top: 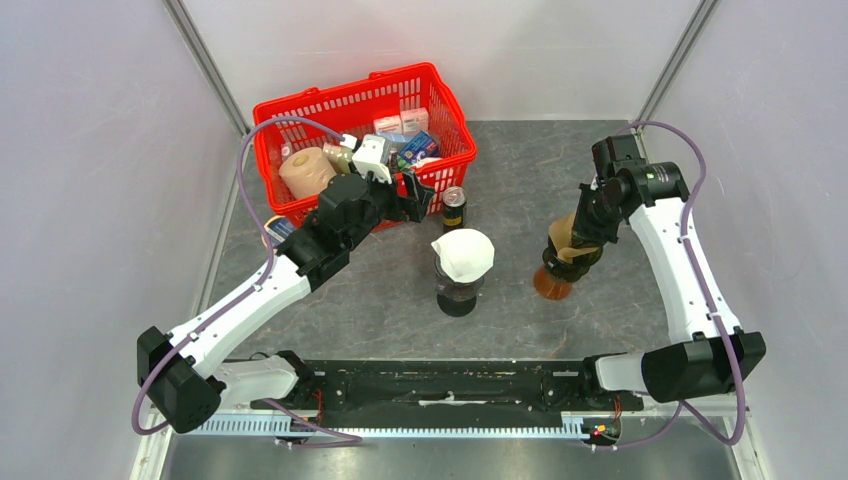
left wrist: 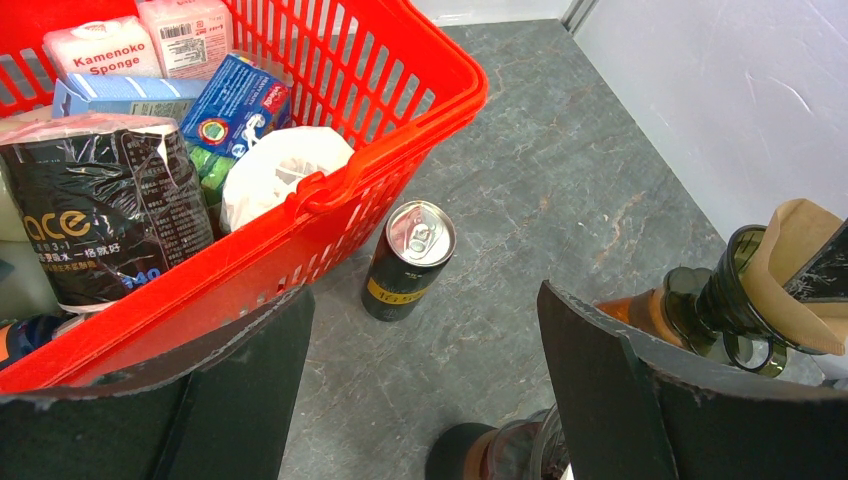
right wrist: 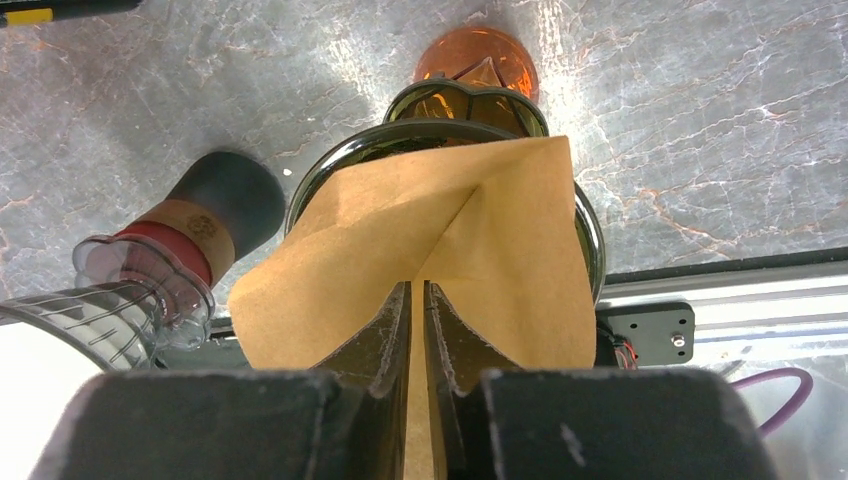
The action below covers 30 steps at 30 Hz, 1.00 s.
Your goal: Place the coffee filter in the dripper
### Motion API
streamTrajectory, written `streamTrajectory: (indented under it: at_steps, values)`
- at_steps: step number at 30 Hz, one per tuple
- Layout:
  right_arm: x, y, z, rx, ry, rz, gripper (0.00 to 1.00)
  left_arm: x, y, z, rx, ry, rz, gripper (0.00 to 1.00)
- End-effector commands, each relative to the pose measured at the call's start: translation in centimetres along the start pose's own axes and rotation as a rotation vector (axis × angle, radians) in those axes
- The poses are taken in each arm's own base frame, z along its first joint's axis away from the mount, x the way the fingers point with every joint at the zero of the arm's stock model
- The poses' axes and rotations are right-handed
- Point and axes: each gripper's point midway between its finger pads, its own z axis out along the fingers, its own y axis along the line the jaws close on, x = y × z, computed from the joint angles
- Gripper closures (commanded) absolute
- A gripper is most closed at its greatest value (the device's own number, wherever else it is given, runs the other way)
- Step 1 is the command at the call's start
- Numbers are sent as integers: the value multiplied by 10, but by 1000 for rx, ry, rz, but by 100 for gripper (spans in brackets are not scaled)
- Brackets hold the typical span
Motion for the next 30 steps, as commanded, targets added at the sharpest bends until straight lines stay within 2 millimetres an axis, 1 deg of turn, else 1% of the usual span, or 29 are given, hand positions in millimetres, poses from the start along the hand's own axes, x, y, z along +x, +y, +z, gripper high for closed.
streamTrajectory:
  at_steps: [1,9,22,30]
  values:
    - [0,2,10,-4,25,-19,85,-20,-2,-1,4,-60,-14,11]
    - [2,0,21,14,55,-22,86,-20,-2,-1,4,-59,-15,11]
    - [9,-5,34,39,88,-13,87,-19,-3,-1,6,-57,-16,11]
    - [4,-3,38,37,73,-8,87,-19,-2,-1,3,-57,-14,11]
